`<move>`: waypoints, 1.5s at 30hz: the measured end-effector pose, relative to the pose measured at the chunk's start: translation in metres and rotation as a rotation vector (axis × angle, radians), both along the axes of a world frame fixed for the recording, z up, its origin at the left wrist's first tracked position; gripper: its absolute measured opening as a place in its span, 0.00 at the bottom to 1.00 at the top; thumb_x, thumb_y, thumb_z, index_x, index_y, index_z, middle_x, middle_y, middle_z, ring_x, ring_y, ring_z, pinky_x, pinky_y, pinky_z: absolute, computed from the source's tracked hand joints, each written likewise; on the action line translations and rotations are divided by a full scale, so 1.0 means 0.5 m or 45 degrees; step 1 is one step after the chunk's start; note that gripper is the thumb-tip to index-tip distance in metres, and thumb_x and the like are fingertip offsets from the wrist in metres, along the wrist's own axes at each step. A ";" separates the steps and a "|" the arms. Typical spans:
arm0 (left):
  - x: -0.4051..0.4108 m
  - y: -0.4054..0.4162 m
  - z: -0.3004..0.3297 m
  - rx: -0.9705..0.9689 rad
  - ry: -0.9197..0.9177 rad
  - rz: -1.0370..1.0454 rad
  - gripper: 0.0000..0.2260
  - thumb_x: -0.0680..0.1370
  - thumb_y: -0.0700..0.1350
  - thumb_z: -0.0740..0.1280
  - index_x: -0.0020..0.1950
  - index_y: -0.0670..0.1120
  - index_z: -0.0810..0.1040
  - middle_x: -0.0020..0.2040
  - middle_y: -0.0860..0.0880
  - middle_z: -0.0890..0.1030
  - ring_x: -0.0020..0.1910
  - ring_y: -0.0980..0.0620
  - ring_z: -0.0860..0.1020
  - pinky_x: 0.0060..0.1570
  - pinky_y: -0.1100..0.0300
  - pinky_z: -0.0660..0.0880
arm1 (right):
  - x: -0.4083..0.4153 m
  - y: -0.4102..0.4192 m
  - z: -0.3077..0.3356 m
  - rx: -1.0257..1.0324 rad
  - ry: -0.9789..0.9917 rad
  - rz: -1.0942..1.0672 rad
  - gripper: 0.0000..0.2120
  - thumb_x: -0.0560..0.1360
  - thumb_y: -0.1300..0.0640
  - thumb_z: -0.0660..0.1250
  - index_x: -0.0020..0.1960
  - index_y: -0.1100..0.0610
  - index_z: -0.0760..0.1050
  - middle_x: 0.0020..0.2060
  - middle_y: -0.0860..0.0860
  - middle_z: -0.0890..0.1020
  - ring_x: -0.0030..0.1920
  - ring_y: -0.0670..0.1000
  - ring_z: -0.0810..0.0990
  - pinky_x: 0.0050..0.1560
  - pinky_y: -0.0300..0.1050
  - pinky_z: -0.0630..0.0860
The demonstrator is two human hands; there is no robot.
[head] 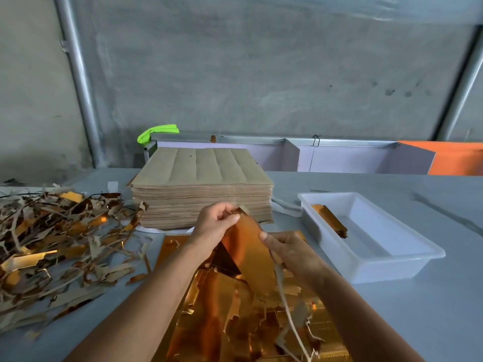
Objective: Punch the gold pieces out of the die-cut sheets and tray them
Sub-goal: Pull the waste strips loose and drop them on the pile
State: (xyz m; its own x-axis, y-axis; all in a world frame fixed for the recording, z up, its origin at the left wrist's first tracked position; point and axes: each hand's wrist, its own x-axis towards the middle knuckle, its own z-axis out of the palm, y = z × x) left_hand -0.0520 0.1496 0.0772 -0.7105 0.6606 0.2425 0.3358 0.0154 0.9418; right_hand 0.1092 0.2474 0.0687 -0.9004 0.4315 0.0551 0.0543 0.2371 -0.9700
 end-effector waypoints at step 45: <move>-0.001 -0.096 -0.033 0.112 -0.313 -0.456 0.09 0.75 0.45 0.65 0.44 0.43 0.84 0.34 0.47 0.78 0.33 0.54 0.74 0.34 0.66 0.73 | 0.041 0.115 -0.067 -0.704 0.325 -1.493 0.10 0.80 0.59 0.59 0.52 0.66 0.74 0.43 0.60 0.78 0.44 0.59 0.79 0.51 0.54 0.77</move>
